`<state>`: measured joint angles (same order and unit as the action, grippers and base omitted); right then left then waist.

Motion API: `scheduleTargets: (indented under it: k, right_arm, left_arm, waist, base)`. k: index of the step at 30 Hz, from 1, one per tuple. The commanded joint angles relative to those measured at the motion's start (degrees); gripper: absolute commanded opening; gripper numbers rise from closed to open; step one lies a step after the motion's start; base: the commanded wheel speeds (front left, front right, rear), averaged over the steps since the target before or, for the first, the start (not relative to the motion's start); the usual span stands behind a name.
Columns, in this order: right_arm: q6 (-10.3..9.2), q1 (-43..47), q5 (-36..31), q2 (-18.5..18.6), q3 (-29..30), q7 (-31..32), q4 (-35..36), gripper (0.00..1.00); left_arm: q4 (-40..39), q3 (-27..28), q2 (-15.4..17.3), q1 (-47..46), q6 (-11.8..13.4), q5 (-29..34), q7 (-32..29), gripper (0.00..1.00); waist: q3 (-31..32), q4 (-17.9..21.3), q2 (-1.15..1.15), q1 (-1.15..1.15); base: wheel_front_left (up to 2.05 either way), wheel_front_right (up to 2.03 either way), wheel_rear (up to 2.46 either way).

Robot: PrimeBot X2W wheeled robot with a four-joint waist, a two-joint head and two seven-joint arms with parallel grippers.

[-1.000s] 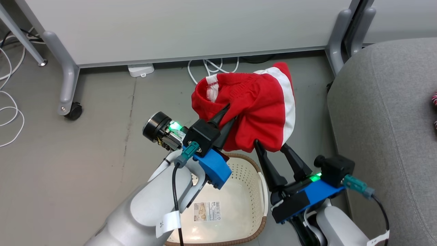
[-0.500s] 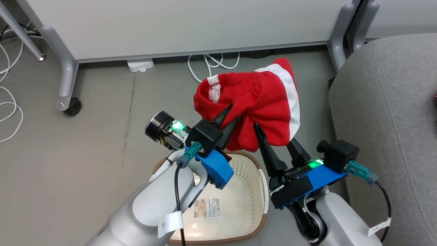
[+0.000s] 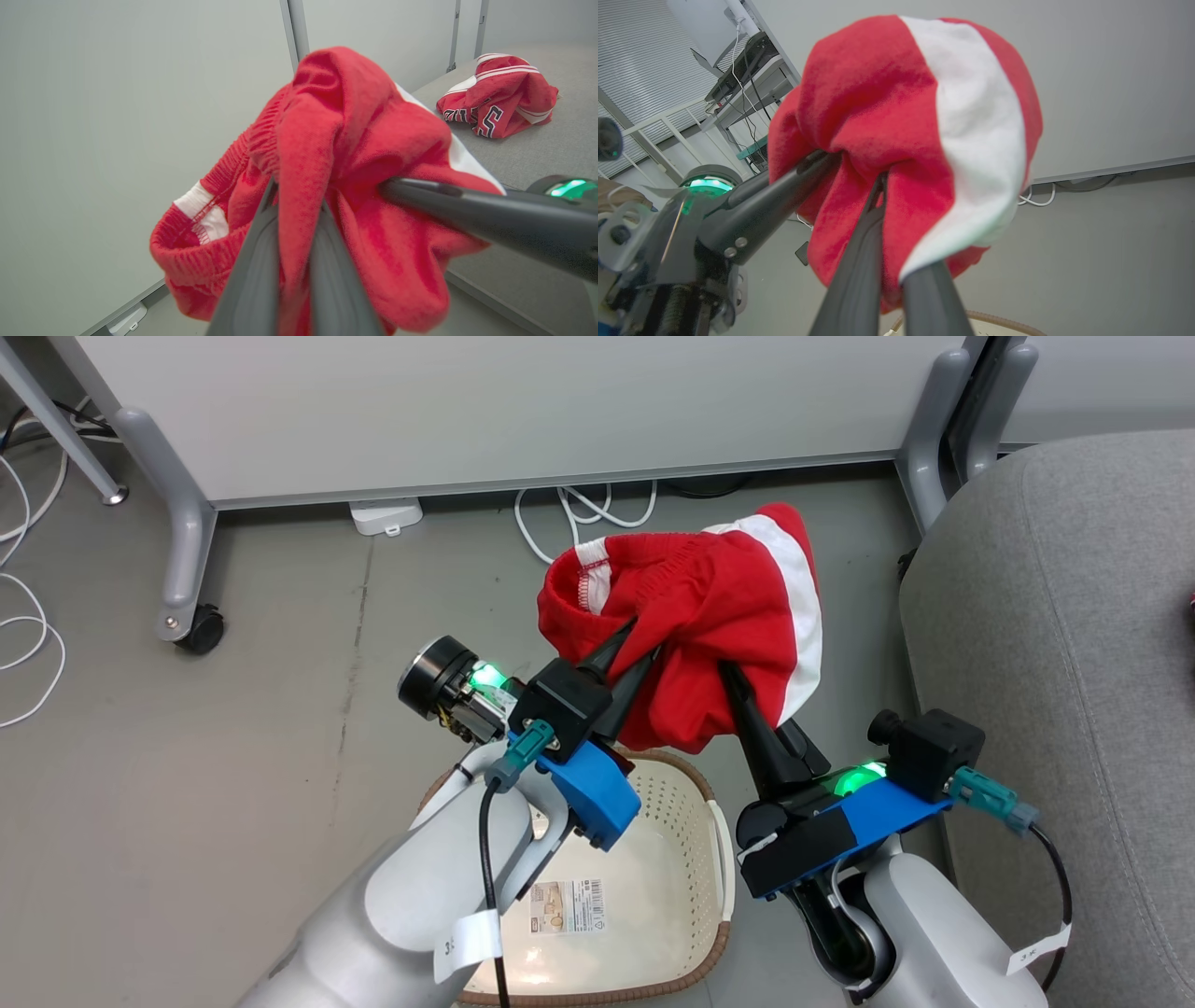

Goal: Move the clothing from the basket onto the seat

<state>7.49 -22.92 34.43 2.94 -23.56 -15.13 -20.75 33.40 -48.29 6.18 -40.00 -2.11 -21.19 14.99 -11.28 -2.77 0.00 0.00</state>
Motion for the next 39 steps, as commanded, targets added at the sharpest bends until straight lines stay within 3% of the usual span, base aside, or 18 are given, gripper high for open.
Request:
scheduleTargets:
  k: [1, 10, 11, 27, 39]
  right_arm:
    - [0.01, -0.3, -0.2, -0.1, 0.1, 0.0, 0.3, 0.0]
    - [0.01, -0.3, -1.7, -0.1, -0.3, 0.0, 0.3, 0.0]
    - [0.01, -0.3, -1.9, -0.1, -0.3, 0.0, 0.4, 0.0]
    - [0.01, 0.2, -3.9, -0.1, 0.0, 0.0, 0.5, 0.0]
    - [0.01, -1.1, -7.6, 1.1, 4.6, 0.0, 2.8, 0.0]
  left_arm:
    - [0.1, 0.5, -0.1, -0.1, -0.2, 0.2, 0.3, 0.0]
    - [0.3, 1.2, -0.2, 0.6, 0.1, 0.2, 0.3, 0.0]
    - [0.3, 1.2, -0.3, 0.4, 0.1, 0.5, 0.3, 1.0]
    - [0.2, 2.3, -0.3, 1.1, 0.0, 1.6, 0.3, 1.0]
    - [-1.0, 2.7, 0.5, 2.3, -0.2, 2.5, 0.3, 1.0]
  waist:
    - [0.0, 0.0, 0.0, 0.0]
    - [0.3, 0.2, 0.0, 0.0]
    - [0.3, 0.3, 0.0, 0.0]
    - [1.0, 1.1, 0.0, 0.0]
    - [0.1, 6.3, 0.0, 0.0]
  base:
    - [0.0, 0.0, 0.0]
    - [0.0, 0.0, 0.0]
    - [0.0, 0.0, 0.0]
    - [0.0, 0.0, 0.0]
    - [0.0, 0.0, 0.0]
